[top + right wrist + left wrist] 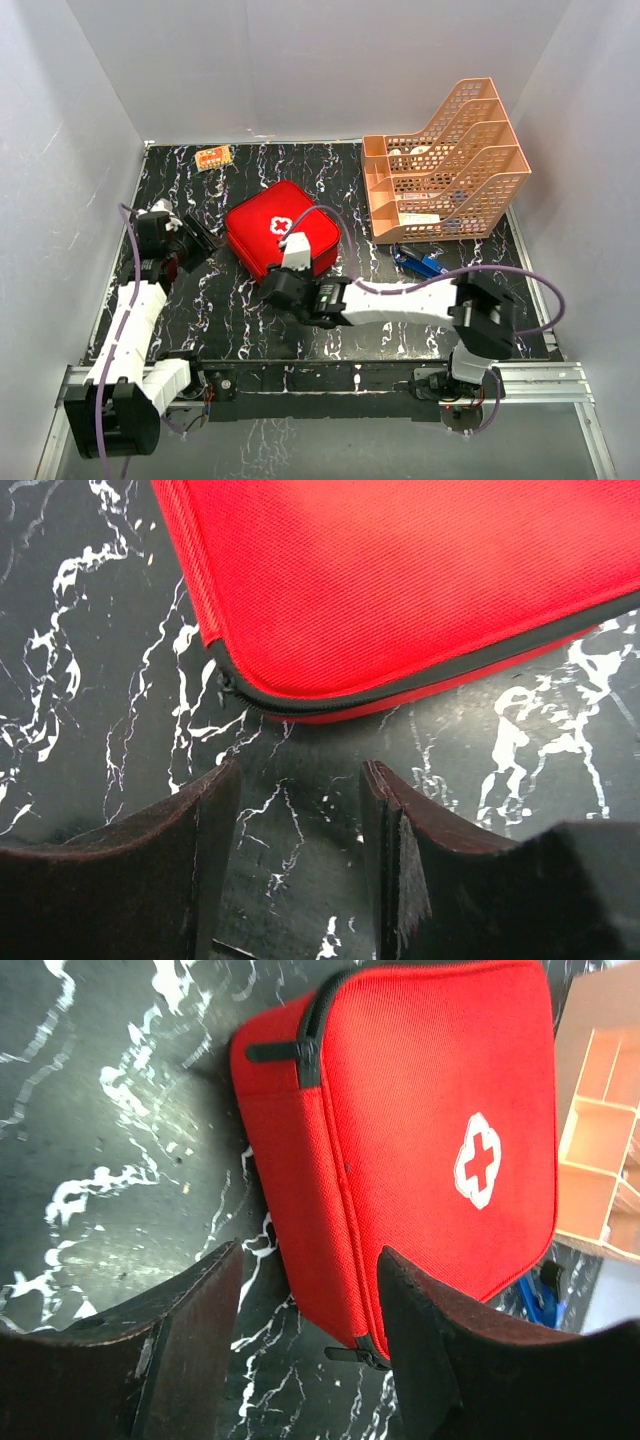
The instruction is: Organize the medicine kit
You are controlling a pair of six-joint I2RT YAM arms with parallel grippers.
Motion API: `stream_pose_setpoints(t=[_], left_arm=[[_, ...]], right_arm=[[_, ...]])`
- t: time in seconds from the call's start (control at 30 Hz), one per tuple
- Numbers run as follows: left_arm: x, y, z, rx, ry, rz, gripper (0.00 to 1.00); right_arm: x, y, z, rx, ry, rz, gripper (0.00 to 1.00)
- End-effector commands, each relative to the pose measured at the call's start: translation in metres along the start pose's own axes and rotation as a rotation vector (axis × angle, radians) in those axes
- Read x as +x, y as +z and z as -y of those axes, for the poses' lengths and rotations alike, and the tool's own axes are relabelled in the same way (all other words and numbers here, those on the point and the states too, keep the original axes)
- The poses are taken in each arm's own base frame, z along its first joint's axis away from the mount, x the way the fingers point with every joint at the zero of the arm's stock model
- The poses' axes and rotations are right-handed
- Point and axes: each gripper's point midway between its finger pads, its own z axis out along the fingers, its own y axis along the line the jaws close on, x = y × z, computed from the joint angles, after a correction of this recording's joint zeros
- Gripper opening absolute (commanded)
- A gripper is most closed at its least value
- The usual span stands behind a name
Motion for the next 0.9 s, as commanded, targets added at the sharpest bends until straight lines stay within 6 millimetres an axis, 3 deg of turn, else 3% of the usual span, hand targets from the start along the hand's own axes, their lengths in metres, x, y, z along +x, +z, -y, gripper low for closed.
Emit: stream_pose_setpoints(t=[0.0, 0.2, 0.43, 0.63, 0.87], left_arm=[[-0.033, -0.034, -0.004, -0.109, 0.063, 0.154, 0.56], [-0.044, -0.055, -0.003, -0.138, 0.092, 0.214, 0.63], [-0.046, -0.060, -0.005, -0.151, 0.107, 0.229, 0.67], [-0.047, -0.057, -0.003, -0.148, 0.109, 0.219, 0.68], [-0.043, -0.048, -0.004, -0.142, 0.103, 0.184, 0.69]], right_arm=[[-0.021, 0.003, -0.023, 0.035, 0.097, 0.085, 0.47], [0.002, 0.026, -0.046, 0.041, 0.122, 0.060, 0.45], [0.005, 0.044, -0.056, 0.094, 0.196, 0.075, 0.44], [0.001, 0.055, -0.052, 0.200, 0.236, 0.119, 0.31], [0.002, 0.056, -0.041, 0.253, 0.251, 0.127, 0.22]])
